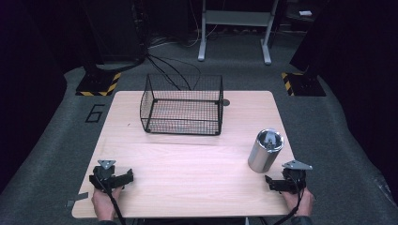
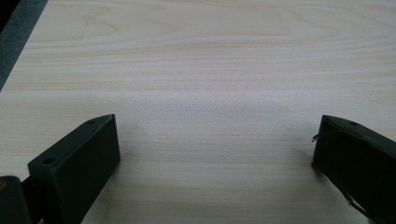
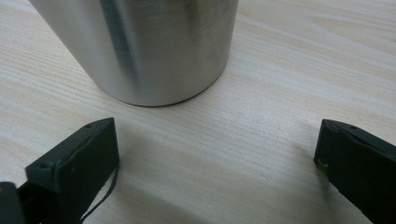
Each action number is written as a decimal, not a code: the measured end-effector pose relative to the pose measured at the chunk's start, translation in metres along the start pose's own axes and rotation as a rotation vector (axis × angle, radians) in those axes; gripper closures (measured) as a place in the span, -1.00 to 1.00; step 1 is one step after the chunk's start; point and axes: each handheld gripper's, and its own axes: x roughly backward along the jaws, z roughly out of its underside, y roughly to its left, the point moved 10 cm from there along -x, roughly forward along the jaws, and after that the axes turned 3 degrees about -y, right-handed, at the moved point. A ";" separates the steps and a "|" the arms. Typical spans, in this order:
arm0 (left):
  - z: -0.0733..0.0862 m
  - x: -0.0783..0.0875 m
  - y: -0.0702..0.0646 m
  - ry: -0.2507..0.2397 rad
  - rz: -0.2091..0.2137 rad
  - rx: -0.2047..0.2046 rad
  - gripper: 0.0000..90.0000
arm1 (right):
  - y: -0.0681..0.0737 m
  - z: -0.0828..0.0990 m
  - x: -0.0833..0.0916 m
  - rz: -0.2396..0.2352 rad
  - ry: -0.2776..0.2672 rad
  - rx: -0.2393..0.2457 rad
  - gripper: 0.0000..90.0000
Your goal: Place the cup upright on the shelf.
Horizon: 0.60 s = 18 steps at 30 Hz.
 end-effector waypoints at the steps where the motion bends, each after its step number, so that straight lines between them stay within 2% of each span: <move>1: 0.000 0.000 0.000 -0.001 0.000 -0.002 -0.99 | 0.000 0.000 0.000 0.000 0.000 0.000 -1.00; 6: -0.001 -0.002 -0.001 -0.002 0.012 0.003 -0.99 | -0.001 0.000 0.000 0.001 0.004 0.006 -1.00; 8: -0.001 -0.002 -0.001 0.003 0.016 0.003 -0.99 | 0.000 0.000 0.000 0.001 0.002 -0.006 -1.00; 18: -0.001 -0.002 -0.002 -0.004 0.006 0.005 -0.99 | 0.000 0.001 0.001 0.019 0.005 -0.007 -1.00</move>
